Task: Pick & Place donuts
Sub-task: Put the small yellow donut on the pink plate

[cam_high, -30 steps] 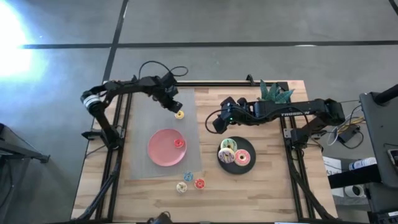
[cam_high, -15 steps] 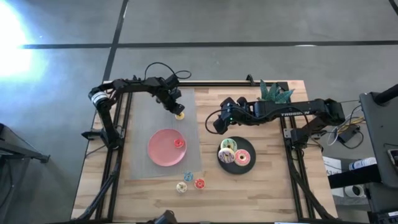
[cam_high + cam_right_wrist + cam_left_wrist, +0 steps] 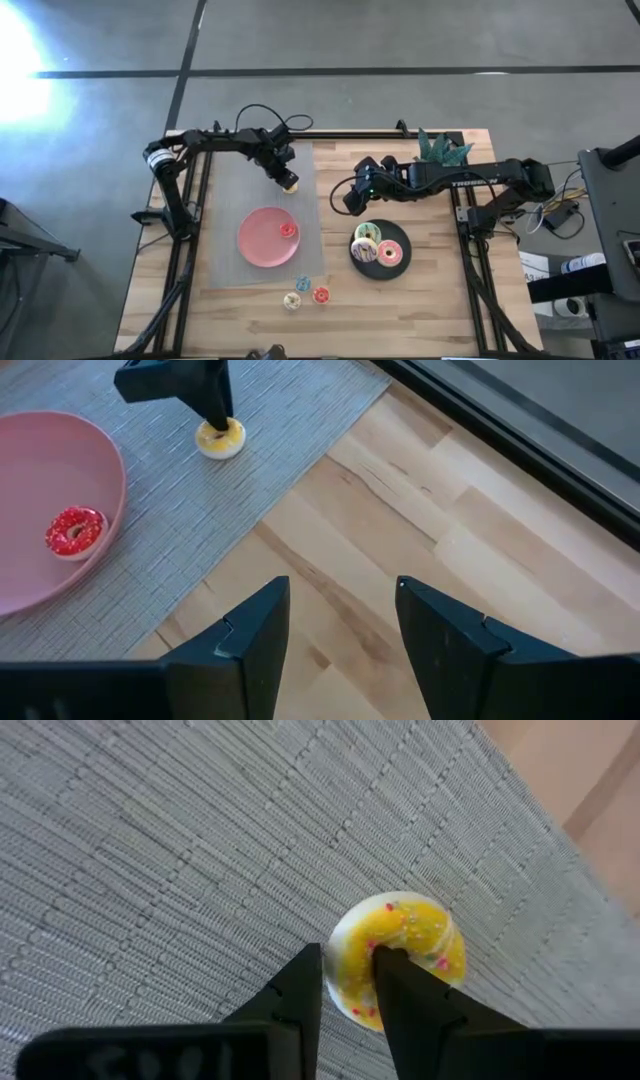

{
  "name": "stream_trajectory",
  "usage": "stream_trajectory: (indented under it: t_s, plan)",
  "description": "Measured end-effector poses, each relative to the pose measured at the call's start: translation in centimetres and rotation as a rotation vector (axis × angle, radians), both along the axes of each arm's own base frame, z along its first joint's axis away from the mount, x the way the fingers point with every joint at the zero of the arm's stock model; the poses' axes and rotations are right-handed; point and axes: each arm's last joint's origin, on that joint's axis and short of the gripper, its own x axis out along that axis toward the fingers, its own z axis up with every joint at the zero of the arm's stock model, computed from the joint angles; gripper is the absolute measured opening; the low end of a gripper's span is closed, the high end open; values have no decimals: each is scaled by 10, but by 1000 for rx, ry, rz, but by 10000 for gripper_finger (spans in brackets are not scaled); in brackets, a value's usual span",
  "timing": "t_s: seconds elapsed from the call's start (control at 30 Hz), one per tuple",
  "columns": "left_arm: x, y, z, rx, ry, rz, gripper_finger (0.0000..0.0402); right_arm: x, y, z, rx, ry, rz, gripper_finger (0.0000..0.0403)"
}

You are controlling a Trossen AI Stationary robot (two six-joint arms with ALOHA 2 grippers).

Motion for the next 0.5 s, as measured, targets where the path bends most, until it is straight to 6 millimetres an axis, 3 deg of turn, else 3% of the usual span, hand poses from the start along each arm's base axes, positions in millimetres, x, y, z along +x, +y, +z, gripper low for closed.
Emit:
stream_trajectory:
  t_s: [0.33,0.5]
  plan:
    - [9,-19,1,57,24,-49,3,-1,0,-4,1,14,1,176]
    - [-2,-36,36,72,-3,-67,1,-2,0,-6,2,22,1,176]
